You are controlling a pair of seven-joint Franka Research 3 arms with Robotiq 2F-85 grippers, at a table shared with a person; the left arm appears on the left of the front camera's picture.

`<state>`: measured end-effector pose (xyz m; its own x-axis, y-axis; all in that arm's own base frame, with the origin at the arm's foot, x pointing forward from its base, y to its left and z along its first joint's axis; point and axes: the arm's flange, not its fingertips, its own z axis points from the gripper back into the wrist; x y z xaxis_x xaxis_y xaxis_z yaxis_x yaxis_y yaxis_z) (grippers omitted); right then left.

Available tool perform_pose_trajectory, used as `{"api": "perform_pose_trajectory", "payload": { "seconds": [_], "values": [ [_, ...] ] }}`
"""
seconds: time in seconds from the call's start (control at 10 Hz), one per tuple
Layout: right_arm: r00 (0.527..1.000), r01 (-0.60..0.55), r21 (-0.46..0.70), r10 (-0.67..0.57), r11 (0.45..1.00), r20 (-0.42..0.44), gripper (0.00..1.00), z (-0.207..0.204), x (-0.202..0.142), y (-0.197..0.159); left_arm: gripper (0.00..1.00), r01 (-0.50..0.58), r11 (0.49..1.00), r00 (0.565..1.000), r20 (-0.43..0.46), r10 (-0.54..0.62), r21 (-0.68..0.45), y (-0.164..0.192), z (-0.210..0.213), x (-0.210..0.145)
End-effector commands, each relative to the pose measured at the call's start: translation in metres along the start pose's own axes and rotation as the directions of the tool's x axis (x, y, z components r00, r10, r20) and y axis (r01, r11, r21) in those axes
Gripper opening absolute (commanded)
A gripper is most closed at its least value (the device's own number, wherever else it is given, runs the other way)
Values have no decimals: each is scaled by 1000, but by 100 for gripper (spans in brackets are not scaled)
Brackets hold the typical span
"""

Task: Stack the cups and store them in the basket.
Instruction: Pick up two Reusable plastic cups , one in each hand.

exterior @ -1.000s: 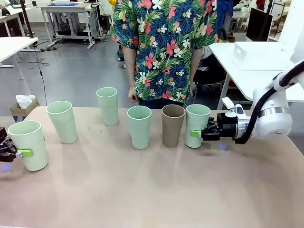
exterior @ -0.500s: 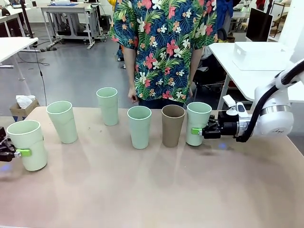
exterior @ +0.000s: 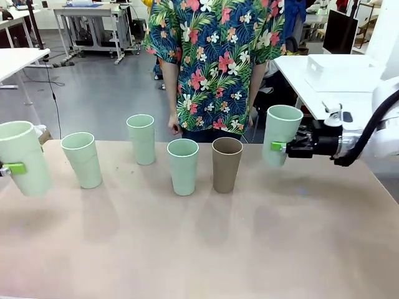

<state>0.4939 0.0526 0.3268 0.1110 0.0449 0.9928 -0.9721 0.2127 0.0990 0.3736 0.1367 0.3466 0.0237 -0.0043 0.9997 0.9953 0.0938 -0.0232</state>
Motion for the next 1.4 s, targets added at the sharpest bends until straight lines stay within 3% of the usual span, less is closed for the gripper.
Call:
{"api": "perform_pose_trajectory", "payload": {
  "seconds": [0.0, 0.4, 0.8, 1.3],
  "values": [
    [1000, 7, -21, -7, 1000, 13, 85, 16, 27, 20, 86, -6, 999, 1000, 30, 5, 47, -22, -30, 44],
    [1000, -2, -66, 3, 998, 15, 85, 63, 49, 54, 86, 17, 1000, 1000, -20, -17, -5, -52, -101, 91],
    [1000, 13, -61, -13, 998, 16, 85, 80, 42, 80, 86, 14, 993, 997, -74, -23, -116, -72, -162, 80],
    [997, 65, -86, -67, 994, -22, 85, 89, 30, 96, 86, 16, 987, 990, -134, -38, -160, -87, -200, 77]
  ]
}}
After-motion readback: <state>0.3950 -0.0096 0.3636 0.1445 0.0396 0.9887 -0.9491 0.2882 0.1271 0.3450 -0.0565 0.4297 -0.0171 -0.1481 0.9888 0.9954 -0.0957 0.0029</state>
